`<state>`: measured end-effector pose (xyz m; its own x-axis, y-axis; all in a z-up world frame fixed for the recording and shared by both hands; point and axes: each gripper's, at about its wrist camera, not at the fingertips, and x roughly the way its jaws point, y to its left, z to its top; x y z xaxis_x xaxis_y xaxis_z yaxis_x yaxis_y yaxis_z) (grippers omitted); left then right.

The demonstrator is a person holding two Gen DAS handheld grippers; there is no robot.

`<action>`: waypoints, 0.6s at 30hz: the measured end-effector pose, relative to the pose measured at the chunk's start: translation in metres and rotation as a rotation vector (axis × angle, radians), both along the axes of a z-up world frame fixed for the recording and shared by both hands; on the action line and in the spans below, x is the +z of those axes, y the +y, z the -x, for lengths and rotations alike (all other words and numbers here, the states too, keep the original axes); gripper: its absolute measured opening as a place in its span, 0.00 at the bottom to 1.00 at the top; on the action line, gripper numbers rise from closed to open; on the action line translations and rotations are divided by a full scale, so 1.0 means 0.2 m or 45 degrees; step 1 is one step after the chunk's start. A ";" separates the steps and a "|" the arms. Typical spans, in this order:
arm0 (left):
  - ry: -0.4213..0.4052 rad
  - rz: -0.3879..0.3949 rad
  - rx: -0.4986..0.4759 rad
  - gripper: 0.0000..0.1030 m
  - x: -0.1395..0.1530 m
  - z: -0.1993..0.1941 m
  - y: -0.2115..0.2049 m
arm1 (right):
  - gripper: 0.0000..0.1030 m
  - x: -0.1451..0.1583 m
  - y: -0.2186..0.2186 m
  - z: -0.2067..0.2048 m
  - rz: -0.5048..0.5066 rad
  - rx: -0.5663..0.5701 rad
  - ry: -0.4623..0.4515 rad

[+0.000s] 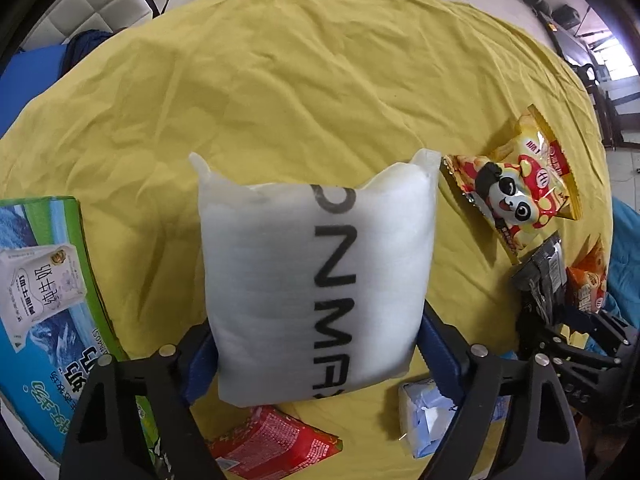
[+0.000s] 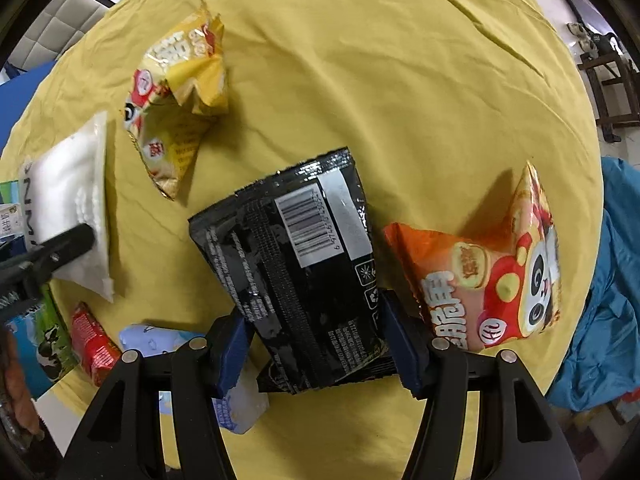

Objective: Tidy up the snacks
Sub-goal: 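Carry white pouch with left tool while right tool carries black bag into box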

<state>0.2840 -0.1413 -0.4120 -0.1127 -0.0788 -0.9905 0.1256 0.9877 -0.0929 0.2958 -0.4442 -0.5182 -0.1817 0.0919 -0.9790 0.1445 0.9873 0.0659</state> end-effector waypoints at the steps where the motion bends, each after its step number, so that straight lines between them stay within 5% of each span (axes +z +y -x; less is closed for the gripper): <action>1: -0.010 -0.004 -0.008 0.81 0.01 0.02 0.00 | 0.57 0.01 0.01 0.01 0.029 0.024 -0.010; 7: 0.052 0.041 0.018 0.85 0.07 -0.01 0.09 | 0.58 -0.01 0.06 0.05 0.077 0.104 0.014; 13: 0.161 0.242 0.269 0.87 -0.01 -0.06 0.23 | 0.61 -0.08 0.00 0.06 0.012 0.000 0.041; 18: 0.135 0.230 0.285 0.86 -0.06 0.00 0.24 | 0.62 -0.08 -0.04 0.06 -0.002 -0.028 0.033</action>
<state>0.2831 -0.0937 -0.4233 -0.1750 -0.2872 -0.9417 -0.1132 0.9560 -0.2706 0.2843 -0.4526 -0.5343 -0.2052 0.0976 -0.9738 0.1679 0.9838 0.0632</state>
